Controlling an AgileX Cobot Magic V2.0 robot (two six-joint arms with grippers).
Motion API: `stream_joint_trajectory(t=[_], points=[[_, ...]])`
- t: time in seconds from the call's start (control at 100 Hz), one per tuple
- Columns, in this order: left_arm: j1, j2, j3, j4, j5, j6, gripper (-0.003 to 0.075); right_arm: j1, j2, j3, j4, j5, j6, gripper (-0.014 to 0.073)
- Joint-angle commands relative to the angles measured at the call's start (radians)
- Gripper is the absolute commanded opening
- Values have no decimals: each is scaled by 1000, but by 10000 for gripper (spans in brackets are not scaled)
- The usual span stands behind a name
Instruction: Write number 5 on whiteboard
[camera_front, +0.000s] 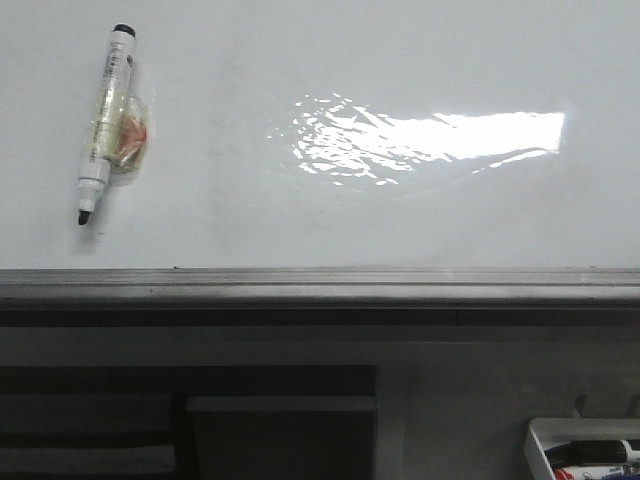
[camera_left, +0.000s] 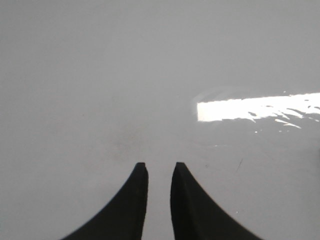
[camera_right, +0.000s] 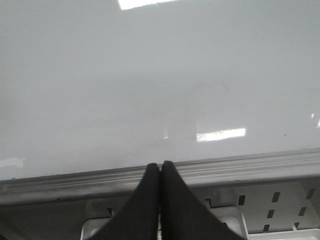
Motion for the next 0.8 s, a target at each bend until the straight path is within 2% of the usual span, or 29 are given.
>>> stream_joint_trajectory(t=[0.0,0.13,0.28,0.33,0.57,0.67,0.79], points=[[2,19,-12,5,-146,-9,135,28,15,-37,1,-85,-7,-61],[2,19,-7,15,-126,-9,156,85,15,-37,1,-83,-7,-61],[-1,19,-7,12,-100,-9,335,166,15,-37,1,-85,-7,-61],[-1,19,-7,1,-107,-9,368,179,15,-37,1,-87,-7,-61],[-32,94,-41,-4,-117,-9,367,195,15,-37,1,-110,-7,-61],[-99,182,-93,-34,-124,-9,367,195,15,-37,1,-121,-7,-61],[-231,299,-166,-54,-118,-9,368,195,15,-37,1,-126,-7,-61]])
